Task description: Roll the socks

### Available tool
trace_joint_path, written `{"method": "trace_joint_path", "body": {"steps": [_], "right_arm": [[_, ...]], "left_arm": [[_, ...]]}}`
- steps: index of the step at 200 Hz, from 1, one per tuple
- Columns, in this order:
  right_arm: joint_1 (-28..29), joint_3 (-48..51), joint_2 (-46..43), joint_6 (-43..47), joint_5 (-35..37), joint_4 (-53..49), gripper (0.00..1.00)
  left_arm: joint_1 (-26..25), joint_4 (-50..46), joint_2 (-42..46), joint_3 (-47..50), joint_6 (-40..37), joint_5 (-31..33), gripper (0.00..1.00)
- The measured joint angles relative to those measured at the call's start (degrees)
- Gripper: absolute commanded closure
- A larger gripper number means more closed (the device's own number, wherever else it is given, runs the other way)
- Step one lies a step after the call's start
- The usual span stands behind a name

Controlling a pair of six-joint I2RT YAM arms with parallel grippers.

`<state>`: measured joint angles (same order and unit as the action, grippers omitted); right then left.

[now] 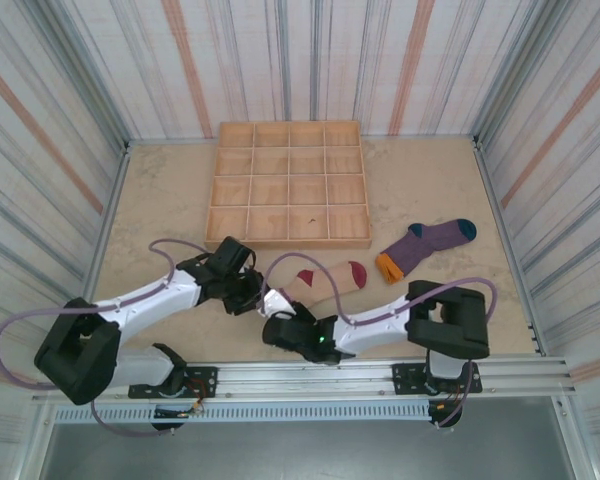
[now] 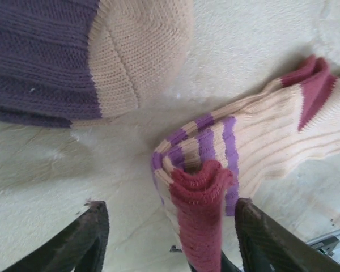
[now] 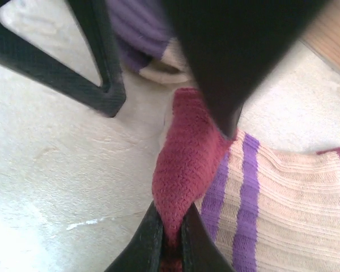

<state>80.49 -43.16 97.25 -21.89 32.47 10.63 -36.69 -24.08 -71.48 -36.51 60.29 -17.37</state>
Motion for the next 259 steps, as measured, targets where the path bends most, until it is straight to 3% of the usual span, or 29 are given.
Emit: {"method": "trace_joint_path", "body": {"steps": [44, 141, 189, 259], "right_arm": [[-8.61, 10.05, -4.31, -6.84, -13.44, 9.81, 1.0], [-20.37, 17.22, -6.56, -25.66, -36.85, 20.85, 1.0], [-23.26, 21.33, -8.41, -35.45, -41.27, 24.11, 1.0], [-23.52, 25.16, -12.83, -49.2, -40.72, 22.75, 1.0]], "left_arm": [[0.15, -2.03, 6.6, 0.0, -0.11, -0.07, 0.36], [-2.49, 0.17, 5.66, 2.38, 1.18, 0.96, 0.41], [-3.96, 4.09, 4.83, 4.44, 3.17, 2.51, 0.42], [-6.62, 6.08, 1.27, 4.2, 4.09, 5.01, 0.42]]}}
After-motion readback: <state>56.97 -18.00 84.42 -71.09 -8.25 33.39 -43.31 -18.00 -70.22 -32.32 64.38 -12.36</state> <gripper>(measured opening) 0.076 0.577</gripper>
